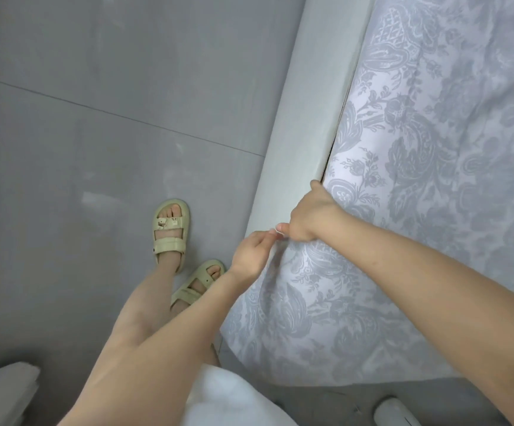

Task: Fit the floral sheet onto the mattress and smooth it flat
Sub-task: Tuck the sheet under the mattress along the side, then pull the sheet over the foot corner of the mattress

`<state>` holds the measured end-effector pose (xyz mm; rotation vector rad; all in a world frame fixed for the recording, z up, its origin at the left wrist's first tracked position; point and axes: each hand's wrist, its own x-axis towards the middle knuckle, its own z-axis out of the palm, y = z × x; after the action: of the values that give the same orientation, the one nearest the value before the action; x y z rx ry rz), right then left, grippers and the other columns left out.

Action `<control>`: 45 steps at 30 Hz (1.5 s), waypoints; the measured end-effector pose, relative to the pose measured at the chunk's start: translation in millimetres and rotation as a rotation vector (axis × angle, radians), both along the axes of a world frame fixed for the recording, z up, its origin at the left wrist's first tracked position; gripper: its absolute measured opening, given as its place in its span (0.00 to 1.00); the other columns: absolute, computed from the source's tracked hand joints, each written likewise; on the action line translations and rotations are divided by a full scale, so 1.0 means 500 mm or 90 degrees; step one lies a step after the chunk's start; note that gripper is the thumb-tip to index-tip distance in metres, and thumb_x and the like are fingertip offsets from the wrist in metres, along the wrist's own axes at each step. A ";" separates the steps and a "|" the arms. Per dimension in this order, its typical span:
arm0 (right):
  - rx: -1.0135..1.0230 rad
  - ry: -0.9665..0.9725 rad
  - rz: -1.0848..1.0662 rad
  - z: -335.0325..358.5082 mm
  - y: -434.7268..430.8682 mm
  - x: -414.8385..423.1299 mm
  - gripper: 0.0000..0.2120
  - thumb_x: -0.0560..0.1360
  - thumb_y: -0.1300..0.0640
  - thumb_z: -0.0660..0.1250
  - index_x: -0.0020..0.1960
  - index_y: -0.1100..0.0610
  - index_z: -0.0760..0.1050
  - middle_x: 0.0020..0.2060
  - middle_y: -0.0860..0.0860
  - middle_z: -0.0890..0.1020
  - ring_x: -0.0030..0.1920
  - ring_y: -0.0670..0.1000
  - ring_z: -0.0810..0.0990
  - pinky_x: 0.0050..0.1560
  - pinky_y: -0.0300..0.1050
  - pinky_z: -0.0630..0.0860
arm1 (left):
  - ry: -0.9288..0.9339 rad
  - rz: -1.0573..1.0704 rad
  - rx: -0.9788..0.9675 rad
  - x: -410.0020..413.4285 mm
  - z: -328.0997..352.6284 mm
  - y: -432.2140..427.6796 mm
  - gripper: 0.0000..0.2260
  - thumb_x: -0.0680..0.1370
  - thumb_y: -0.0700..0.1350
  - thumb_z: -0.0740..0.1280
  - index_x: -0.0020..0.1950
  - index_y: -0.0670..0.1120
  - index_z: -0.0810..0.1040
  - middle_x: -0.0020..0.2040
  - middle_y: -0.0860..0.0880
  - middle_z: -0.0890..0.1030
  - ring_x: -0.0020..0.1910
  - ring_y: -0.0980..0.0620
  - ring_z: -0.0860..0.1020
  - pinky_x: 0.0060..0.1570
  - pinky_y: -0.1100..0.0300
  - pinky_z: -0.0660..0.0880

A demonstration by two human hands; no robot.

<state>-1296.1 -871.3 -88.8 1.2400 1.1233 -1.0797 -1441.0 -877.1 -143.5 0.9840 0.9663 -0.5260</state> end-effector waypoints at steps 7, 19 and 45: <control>-0.011 -0.046 0.050 0.015 -0.056 -0.063 0.24 0.80 0.43 0.41 0.75 0.43 0.55 0.72 0.51 0.66 0.73 0.59 0.59 0.68 0.60 0.55 | 0.000 -0.008 -0.127 -0.063 0.039 -0.040 0.22 0.83 0.55 0.47 0.63 0.47 0.76 0.60 0.52 0.78 0.62 0.53 0.74 0.66 0.56 0.66; 0.459 -0.038 -0.103 0.004 -0.095 -0.075 0.29 0.82 0.43 0.43 0.53 0.58 0.79 0.54 0.57 0.82 0.56 0.57 0.78 0.64 0.52 0.63 | 0.080 -0.041 -0.088 -0.041 0.019 -0.095 0.27 0.82 0.57 0.47 0.43 0.43 0.80 0.37 0.47 0.82 0.36 0.51 0.79 0.38 0.62 0.75; 0.727 -0.553 -2.174 0.251 -0.575 -0.457 0.08 0.77 0.63 0.62 0.40 0.60 0.76 0.36 0.57 0.80 0.35 0.52 0.77 0.40 0.44 0.75 | -0.293 -0.849 0.512 0.106 0.337 -0.222 0.10 0.79 0.46 0.59 0.53 0.48 0.79 0.48 0.53 0.78 0.45 0.54 0.73 0.42 0.62 0.67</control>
<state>-1524.5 -1158.7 36.8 -1.2457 1.3481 0.2263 -1387.9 -988.1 25.2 2.3579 -0.0801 -0.9458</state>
